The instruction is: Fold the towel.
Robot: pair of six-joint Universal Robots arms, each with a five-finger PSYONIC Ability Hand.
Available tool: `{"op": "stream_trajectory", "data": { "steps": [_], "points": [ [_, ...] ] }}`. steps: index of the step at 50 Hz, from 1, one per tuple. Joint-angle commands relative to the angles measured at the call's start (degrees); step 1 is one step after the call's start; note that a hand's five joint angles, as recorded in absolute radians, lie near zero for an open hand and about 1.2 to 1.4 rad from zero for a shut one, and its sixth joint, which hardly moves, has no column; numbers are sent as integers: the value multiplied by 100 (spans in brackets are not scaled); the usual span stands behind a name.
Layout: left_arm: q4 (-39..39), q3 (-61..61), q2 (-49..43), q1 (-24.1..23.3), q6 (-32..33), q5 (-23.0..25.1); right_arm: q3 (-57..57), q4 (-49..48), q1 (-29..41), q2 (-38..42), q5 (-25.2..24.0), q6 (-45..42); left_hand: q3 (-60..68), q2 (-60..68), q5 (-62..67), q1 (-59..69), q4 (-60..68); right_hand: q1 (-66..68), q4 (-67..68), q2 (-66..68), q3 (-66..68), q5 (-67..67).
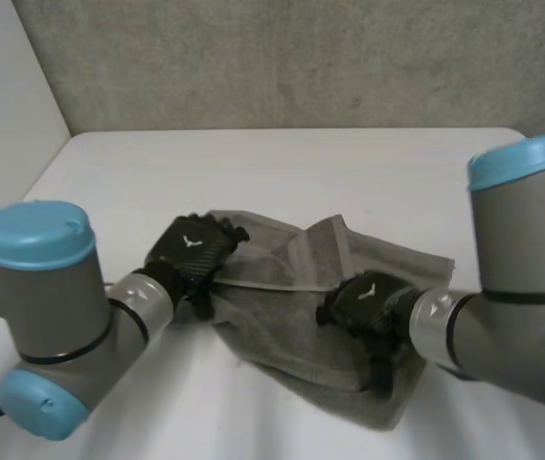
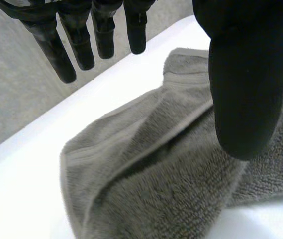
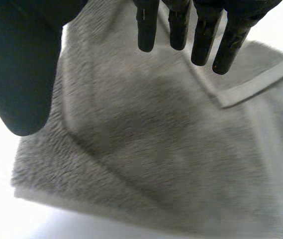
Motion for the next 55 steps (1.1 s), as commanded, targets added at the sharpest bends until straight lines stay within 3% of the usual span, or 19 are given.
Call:
{"op": "stream_trajectory", "data": {
  "steps": [1, 10, 23, 31, 39, 42, 44, 45, 46, 47, 48, 55],
  "points": [
    [-62, -198, 718, 317, 2, -25, -425, -165, -155, -240, -38, 172, -135, -133, -122, -141, -129, -225, -322, -326, -220, -413],
    [-53, -146, 1053, 819, -69, -16, -1086, -1194, -128, 156, -91, 1254, -135, -133, -122, -141, -129, 221, 124, 120, 225, 32],
    [-62, -155, 948, 1619, -174, 63, -2130, -2521, 425, 1832, -310, 2852, -135, -133, -122, -141, -129, 658, 561, 557, 663, 470],
    [-71, -207, 913, 1961, -666, 89, -3071, -2557, 671, 2957, -311, 3003, -135, -133, -122, -141, -129, 708, 611, 607, 713, 520],
    [-88, -374, 913, 2005, -675, 89, -3801, -2399, 803, 3776, -206, 2994, -135, -133, -122, -141, -129, 1011, 914, 909, 1015, 822],
    [-88, -427, 922, 1997, -675, 98, -3925, -2346, 821, 3900, -170, 2994, -151, -150, -139, -158, -146, 1583, 1486, 1482, 1588, 1395],
    [-88, -479, 922, 1997, -675, 150, -3986, -2346, 821, 3891, -135, 2977, -151, -150, -139, -158, -146, 3790, 3693, 3689, 3794, 3601],
    [-88, -480, 922, 1997, -675, 151, -3986, -2346, 821, 3891, -135, 2977, -151, -150, -139, -158, -146, 3803, 3706, 3702, 3808, 3615],
    [-88, -497, 922, 1997, -675, 185, -4012, -2346, 830, 3839, -100, 2977, -151, -150, -139, -158, -146, 5202, 5105, 5101, 5207, 5014],
    [-88, -497, 922, 1997, -675, 186, -4013, -2346, 830, 3838, -100, 2977, -151, -150, -139, -158, -146, 5216, 5119, 5115, 5221, 5028],
    [-88, -497, 922, 1997, -675, 221, -4065, -2346, 821, 3777, -48, 2959, -151, -150, -139, -158, -146, 6759, 6662, 6658, 6764, 6571],
    [-62, -445, 913, 2014, -675, 458, -3916, -2346, 812, 2819, 146, 2757, -151, -150, -139, -158, -146, 6775, 6678, 6674, 6780, 6587]
  ]
}}
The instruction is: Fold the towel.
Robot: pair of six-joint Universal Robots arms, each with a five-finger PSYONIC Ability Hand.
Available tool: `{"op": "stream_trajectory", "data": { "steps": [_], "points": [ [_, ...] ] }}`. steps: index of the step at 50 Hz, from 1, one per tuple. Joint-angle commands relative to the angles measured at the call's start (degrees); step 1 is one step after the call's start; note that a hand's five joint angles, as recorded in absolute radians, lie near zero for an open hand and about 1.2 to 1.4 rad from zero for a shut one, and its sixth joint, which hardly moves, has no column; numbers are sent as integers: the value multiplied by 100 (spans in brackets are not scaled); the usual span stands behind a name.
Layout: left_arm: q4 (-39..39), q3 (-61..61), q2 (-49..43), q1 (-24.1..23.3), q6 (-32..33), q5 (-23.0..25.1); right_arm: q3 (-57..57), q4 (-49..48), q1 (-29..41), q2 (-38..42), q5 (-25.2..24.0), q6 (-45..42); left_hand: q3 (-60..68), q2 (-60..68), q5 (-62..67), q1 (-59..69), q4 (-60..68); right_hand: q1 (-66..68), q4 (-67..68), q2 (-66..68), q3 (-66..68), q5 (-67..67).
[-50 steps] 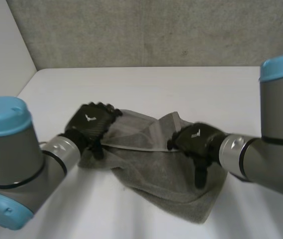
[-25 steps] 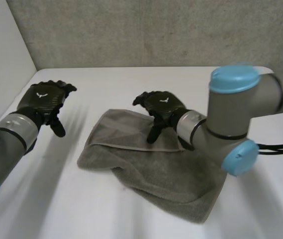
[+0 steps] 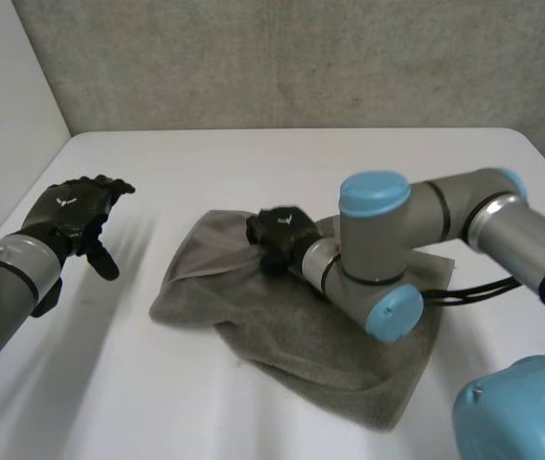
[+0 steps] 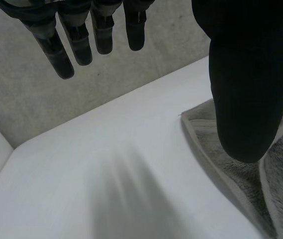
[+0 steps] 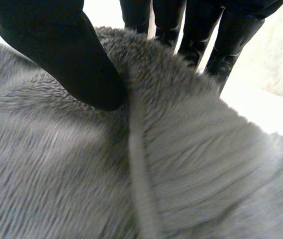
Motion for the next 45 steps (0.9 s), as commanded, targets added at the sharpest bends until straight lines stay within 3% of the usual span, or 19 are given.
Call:
{"op": "stream_trajectory", "data": {
  "steps": [1, 10, 18, 28, 35, 45],
  "points": [
    [20, 75, -17, 15, 1, 286, 276, -15, -40, -1244, 153, -310, 90, 100, 86, 42, 93, 2443, 1223, 1288, 1262, 1478],
    [99, 540, -727, -64, 1, 1015, 1199, 151, -137, -3539, 144, -1189, 57, 67, 53, 8, 60, 2443, 1223, 1288, 1262, 1478],
    [125, 1120, -1571, -283, -96, 1815, 1612, 748, -462, -4507, -40, -1340, -61, -51, -65, -110, -58, 2443, 1223, 1288, 1262, 1478],
    [528, 1903, -2397, -811, -675, 1851, 2245, 986, -620, -5307, -514, -1471, -112, -102, -115, -160, -109, 2443, 1223, 1288, 1262, 1478],
    [1547, 2123, -2644, -1004, -1351, 1816, 2667, 1004, -717, -5791, -559, -1700, 39, 49, 35, -10, 42, 2443, 1223, 1288, 1262, 1478],
    [1786, 2176, -3013, -1171, -1625, 1843, 2834, 1022, -945, -6064, -559, -1727, 158, 167, 154, 109, 160, 2443, 1223, 1288, 1262, 1478]
  ]
}}
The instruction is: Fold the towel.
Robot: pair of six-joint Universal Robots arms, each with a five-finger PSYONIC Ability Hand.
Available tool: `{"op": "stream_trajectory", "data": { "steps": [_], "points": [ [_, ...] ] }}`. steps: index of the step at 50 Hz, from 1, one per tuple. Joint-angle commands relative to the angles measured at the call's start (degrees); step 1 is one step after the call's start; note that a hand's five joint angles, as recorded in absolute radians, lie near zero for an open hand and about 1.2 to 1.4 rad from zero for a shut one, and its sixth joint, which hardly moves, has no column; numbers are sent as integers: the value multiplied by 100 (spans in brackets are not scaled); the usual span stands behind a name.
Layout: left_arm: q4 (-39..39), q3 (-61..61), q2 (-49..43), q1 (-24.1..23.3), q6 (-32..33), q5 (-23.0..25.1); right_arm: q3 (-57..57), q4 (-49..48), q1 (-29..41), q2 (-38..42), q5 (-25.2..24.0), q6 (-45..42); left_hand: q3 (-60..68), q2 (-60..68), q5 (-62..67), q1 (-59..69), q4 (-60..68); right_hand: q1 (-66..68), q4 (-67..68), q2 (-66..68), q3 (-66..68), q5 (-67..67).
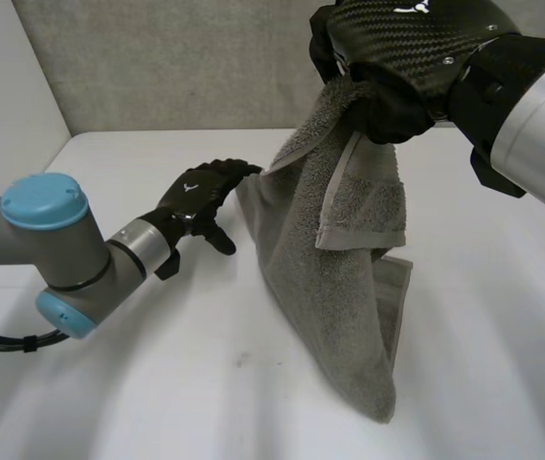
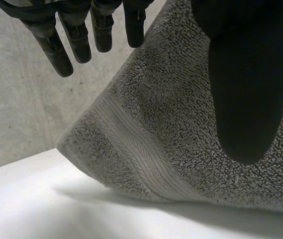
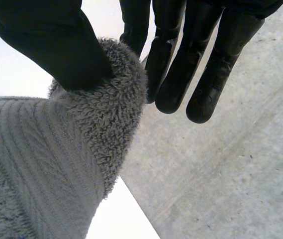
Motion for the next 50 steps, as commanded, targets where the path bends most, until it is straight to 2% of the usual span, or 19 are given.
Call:
{"op": "stream_trajectory", "data": {
  "steps": [1, 11, 21, 26, 30, 33, 37, 42, 44, 45, 47, 50],
  "points": [
    [127, 29, -274, -109, -135, -2, 107, 19, -196, -181, 11, -4, 259, 255, 219, 278, 270, 2443, 1165, 1288, 1216, 1423],
    [732, 161, -362, -153, -214, -63, 326, 19, -196, -734, -111, 4, 107, 103, 68, 127, 118, 2443, 1165, 1288, 1216, 1423],
    [830, 134, -362, -250, -275, -125, 493, 106, -213, -989, -243, 13, 91, 86, 51, 110, 102, 2443, 1165, 1288, 1216, 1423],
    [847, 117, -336, -259, -363, -459, 625, 212, -213, -1016, -288, -4, 57, 53, 17, 76, 68, 2443, 1165, 1288, 1216, 1423],
    [900, 90, -266, -232, -512, -950, 766, 177, -222, -1007, -296, -13, 57, 53, 17, 76, 68, 2443, 1165, 1288, 1216, 1423],
    [918, 90, -257, -188, -653, -1109, 827, 168, -222, -998, -296, -31, 40, 36, 0, 59, 51, 2443, 1165, 1288, 1216, 1423],
    [918, 64, -204, -179, -733, -1092, 845, 159, -213, -981, -305, -31, -27, -31, -67, -8, -16, 2443, 1165, 1288, 1216, 1423],
    [909, -15, -134, -250, -759, -775, 845, 159, -213, -972, -305, -31, -44, -48, -84, -25, -33, 2443, 1165, 1288, 1216, 1423],
    [909, -33, -142, -302, -776, -294, 854, 159, -179, -963, -305, -31, -27, -31, -67, -8, -16, 2443, 1165, 1288, 1216, 1423],
    [909, -33, -143, -303, -776, -292, 854, 159, -178, -963, -305, -31, -27, -31, -67, -8, -16, 2443, 1165, 1288, 1216, 1423],
    [917, -24, -204, -390, -759, 233, 863, 159, -126, -963, -305, -31, -11, -15, -50, 9, 0, 2443, 1165, 1288, 1216, 1423],
    [918, -24, -239, -434, -759, 429, 880, 151, -117, -963, -305, -31, 40, 36, 0, 59, 51, 2443, 1165, 1288, 1216, 1423]
  ]
}}
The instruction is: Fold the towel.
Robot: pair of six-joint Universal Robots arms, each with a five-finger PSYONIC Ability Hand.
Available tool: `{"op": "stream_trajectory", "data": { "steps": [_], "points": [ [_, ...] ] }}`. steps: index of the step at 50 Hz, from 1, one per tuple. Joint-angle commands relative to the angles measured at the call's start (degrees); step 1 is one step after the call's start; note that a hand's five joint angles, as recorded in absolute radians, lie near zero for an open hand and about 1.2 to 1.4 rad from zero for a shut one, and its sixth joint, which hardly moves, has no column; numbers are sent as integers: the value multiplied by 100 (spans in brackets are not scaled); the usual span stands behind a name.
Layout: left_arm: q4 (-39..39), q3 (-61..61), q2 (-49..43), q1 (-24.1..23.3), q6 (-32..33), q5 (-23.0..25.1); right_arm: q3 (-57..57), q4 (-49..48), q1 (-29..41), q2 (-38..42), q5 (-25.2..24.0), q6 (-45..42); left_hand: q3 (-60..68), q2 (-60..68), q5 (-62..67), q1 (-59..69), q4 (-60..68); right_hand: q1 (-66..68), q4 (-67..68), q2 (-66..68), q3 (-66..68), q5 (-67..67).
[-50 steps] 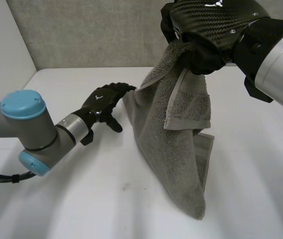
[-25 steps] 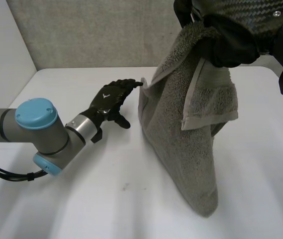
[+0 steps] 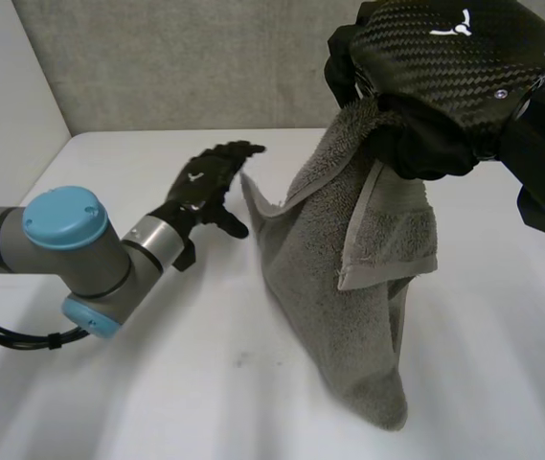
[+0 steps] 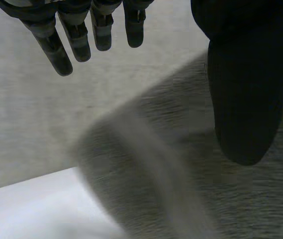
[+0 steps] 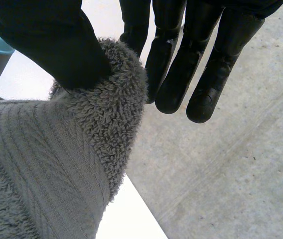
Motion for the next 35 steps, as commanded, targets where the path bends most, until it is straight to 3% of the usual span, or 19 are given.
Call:
{"op": "stream_trajectory", "data": {
  "steps": [1, 3, 4, 5, 6, 7, 8, 10, 11, 13, 18, 27, 32, 35],
  "points": [
    [-12, 23, -146, -202, 19, 946, 32, -8, 64, -6, 0, 1, 247, 256, 124, 203, 247, 2443, 1164, 1288, 1216, 1422],
    [-21, 50, -199, -256, 37, 982, 32, -17, 64, -14, 9, -8, 534, 543, 412, 490, 534, 2443, 1164, 1288, 1216, 1422],
    [-12, 58, -216, -273, 54, 956, 32, -34, 56, -14, 9, -8, 1367, 1376, 1244, 1323, 1367, 2443, 1164, 1288, 1216, 1422],
    [-12, 76, -225, -273, 63, 869, 23, -52, 38, -6, 18, -17, 3024, 3033, 2901, 2980, 3024, 2443, 1164, 1288, 1216, 1422],
    [-12, 76, -225, -273, 63, 868, 23, -52, 38, -6, 18, -17, 3040, 3049, 2918, 2997, 3041, 2443, 1164, 1288, 1216, 1422],
    [-12, 93, -225, -265, 63, 694, 6, -69, -32, 3, 18, -8, 4955, 4965, 4833, 4912, 4956, 2443, 1164, 1288, 1216, 1422],
    [-12, 94, -225, -265, 63, 692, 6, -69, -32, 3, 18, -8, 4975, 4984, 4852, 4931, 4975, 2443, 1164, 1288, 1216, 1422],
    [6, 111, -173, -247, 98, 19, -29, -122, -50, 21, 70, -25, 6983, 6992, 6860, 6939, 6983, 2443, 1164, 1288, 1216, 1422],
    [6, 111, -173, -247, 98, 15, -29, -122, -50, 21, 71, -25, 6991, 7000, 6869, 6947, 6991, 2443, 1164, 1288, 1216, 1422],
    [6, 129, -164, -212, 308, -711, -21, -175, -207, 38, 115, -52, 6991, 7000, 6869, 6948, 6992, 2443, 1164, 1288, 1216, 1422],
    [-73, -20, 29, 51, 896, -1337, 50, -175, -594, 126, 124, -113, 6991, 7000, 6869, 6948, 6992, 2443, 1164, 1288, 1216, 1422],
    [-601, -952, 680, 105, 1671, -1154, 269, 449, -674, 1040, 132, -245, 6991, 7000, 6869, 6948, 6992, 2443, 1164, 1288, 1216, 1422],
    [-1880, -1417, 1172, 69, 2399, -1022, 471, 1159, -648, 2171, 202, -1095, 6991, 7000, 6869, 6948, 6992, 2443, 1164, 1288, 1216, 1422],
    [-2315, -1453, 1207, 113, 2629, -1030, 516, 1328, -630, 2394, 282, -1405, 6991, 7000, 6869, 6948, 6992, 2443, 1164, 1288, 1216, 1422]
  ]
}}
